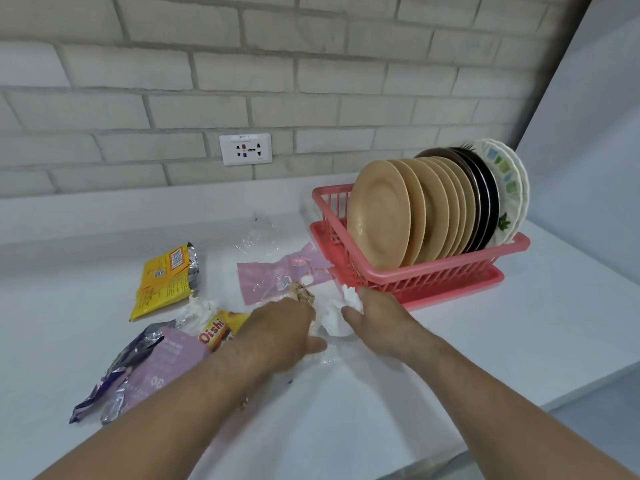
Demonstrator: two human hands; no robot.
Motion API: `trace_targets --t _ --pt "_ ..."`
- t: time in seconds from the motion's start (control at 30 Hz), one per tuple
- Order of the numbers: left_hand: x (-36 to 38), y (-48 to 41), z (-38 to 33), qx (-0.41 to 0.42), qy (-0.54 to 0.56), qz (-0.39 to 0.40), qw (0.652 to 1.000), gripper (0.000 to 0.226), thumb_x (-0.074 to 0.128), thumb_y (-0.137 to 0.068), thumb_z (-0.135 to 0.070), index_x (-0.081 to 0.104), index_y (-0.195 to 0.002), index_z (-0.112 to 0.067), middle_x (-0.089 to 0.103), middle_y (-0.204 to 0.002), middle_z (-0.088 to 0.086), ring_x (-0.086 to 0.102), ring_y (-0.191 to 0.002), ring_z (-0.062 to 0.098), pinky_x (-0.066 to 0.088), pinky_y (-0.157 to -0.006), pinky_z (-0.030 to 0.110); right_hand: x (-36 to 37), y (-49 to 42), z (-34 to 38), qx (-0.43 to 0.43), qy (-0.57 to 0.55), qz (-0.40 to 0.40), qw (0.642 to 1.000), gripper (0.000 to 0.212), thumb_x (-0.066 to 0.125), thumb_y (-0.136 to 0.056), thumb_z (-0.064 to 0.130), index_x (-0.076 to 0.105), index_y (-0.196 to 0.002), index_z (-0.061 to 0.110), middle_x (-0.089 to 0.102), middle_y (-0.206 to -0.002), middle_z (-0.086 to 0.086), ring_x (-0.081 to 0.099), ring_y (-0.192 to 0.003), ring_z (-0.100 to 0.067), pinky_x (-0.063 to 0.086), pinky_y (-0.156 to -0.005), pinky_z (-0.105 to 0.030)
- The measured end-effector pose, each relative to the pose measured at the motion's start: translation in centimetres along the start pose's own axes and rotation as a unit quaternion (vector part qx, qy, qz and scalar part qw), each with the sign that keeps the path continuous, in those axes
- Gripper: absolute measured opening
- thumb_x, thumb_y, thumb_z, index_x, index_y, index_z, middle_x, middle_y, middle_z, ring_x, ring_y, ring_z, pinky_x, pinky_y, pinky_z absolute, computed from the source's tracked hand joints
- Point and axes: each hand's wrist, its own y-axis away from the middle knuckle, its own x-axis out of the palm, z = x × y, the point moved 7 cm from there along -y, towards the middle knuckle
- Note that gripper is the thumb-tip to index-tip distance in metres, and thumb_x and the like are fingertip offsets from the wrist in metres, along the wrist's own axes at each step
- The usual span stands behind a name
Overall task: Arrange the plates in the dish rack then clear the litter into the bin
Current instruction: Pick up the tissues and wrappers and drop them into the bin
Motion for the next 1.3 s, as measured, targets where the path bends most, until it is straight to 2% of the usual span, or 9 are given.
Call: trace_targets --t 0.17,0.33,0.53,0.67,0.8,0.9,0.97,1.13,1.3 --pt "3.6 -1.1 -0.9 -0.038 -0.074 0.038 0.996 0.043 0.051 -0.092 -0.044 0.052 -0.126 -0.017 0.055 -0.124 0.007 0.055 -0.112 0.027 0.044 -0.079 0.034 -0.5 0.8 -1.5 -0.014 -0.034 0.024 0.999 0.005 0.046 -0.093 0.027 0.042 -0.091 0.029 0.055 -0.099 -0.002 0.061 -0.075 -0.019 0.050 -0.056 -0.032" --pt "4.5 -1.1 -1.3 -0.047 -0.080 0.037 0.995 0.039 0.048 -0.094 -0.036 0.050 -0.127 -0.016 0.042 -0.127 0.011 0.053 -0.111 0.030 0.047 -0.083 0.036 -1.3 1.6 -2.3 -0.044 -0.104 0.006 0.994 0.029 0.042 -0.089 0.011 0.048 -0.088 0.039 0.058 -0.097 -0.007 0.062 -0.071 -0.022 0.049 -0.050 -0.028" --pt "3.4 0.3 -2.2 -0.053 0.003 -0.032 0.998 0.027 0.058 -0.088 -0.033 0.055 -0.107 -0.014 0.040 -0.118 0.008 0.056 -0.094 0.028 0.048 -0.077 0.034 -2.5 2.9 -3.1 -0.069 -0.127 -0.016 0.989 0.028 0.040 -0.091 0.006 0.061 -0.083 0.022 0.062 -0.087 0.005 0.056 -0.075 -0.015 0.040 -0.053 -0.016" --pt "1.9 1.1 -3.3 -0.056 0.038 -0.073 0.995 0.011 0.058 -0.084 -0.024 0.052 -0.092 -0.019 0.058 -0.101 0.006 0.058 -0.094 0.028 0.041 -0.072 0.029 -3.7 3.5 -4.0 -0.069 -0.120 -0.033 0.990 0.025 0.049 -0.091 0.015 0.042 -0.067 0.016 0.046 -0.068 0.008 0.042 -0.060 -0.011 0.029 -0.048 -0.018" --pt "1.2 2.1 -4.8 -0.042 0.111 -0.110 0.987 0.030 0.057 -0.085 -0.013 0.052 -0.112 -0.024 0.061 -0.103 -0.001 0.055 -0.092 0.019 0.041 -0.082 0.030 -4.5 4.5 -5.2 -0.067 -0.166 -0.046 0.983 0.021 0.065 -0.083 0.015 0.049 -0.071 0.014 0.052 -0.073 0.009 0.046 -0.060 -0.011 0.037 -0.048 -0.018" --pt "0.8 2.9 -6.0 -0.012 0.130 -0.149 0.980 0.044 0.058 -0.084 -0.009 0.053 -0.126 -0.022 0.054 -0.127 -0.004 0.052 -0.113 0.015 0.038 -0.099 0.027 -4.6 5.1 -6.0 -0.063 -0.165 -0.033 0.984 0.019 0.054 -0.082 0.003 0.048 -0.073 0.018 0.054 -0.082 0.000 0.049 -0.063 -0.014 0.038 -0.046 -0.020" --pt "1.0 3.7 -6.8 -0.003 0.134 -0.159 0.978 0.043 0.057 -0.086 -0.010 0.053 -0.128 -0.020 0.053 -0.131 -0.004 0.050 -0.116 0.014 0.032 -0.095 0.017 -4.4 5.8 -6.4 -0.061 -0.204 -0.002 0.977 0.035 0.045 -0.084 -0.002 0.042 -0.071 0.030 0.049 -0.082 0.005 0.055 -0.065 -0.013 0.040 -0.046 -0.015" --pt "2.0 5.8 -7.6 -0.036 0.174 -0.140 0.974 0.024 0.045 -0.093 -0.017 0.059 -0.111 -0.025 0.056 -0.070 -0.006 0.064 -0.073 0.011 0.039 -0.094 0.032 -4.8 8.2 -7.1 -0.057 -0.185 -0.015 0.981 0.032 0.040 -0.095 0.008 0.046 -0.078 0.033 0.054 -0.092 0.011 0.055 -0.067 -0.006 0.043 -0.055 -0.016" --pt "3.0 7.6 -8.3 -0.004 0.176 -0.120 0.977 0.024 0.046 -0.096 -0.028 0.058 -0.116 -0.023 0.057 -0.108 -0.004 0.059 -0.084 0.009 0.043 -0.080 0.025 -5.1 11.5 -6.6 -0.041 -0.198 -0.009 0.979 0.014 0.051 -0.091 0.022 0.049 -0.078 0.021 0.056 -0.081 0.005 0.046 -0.061 -0.012 0.036 -0.050 -0.020"
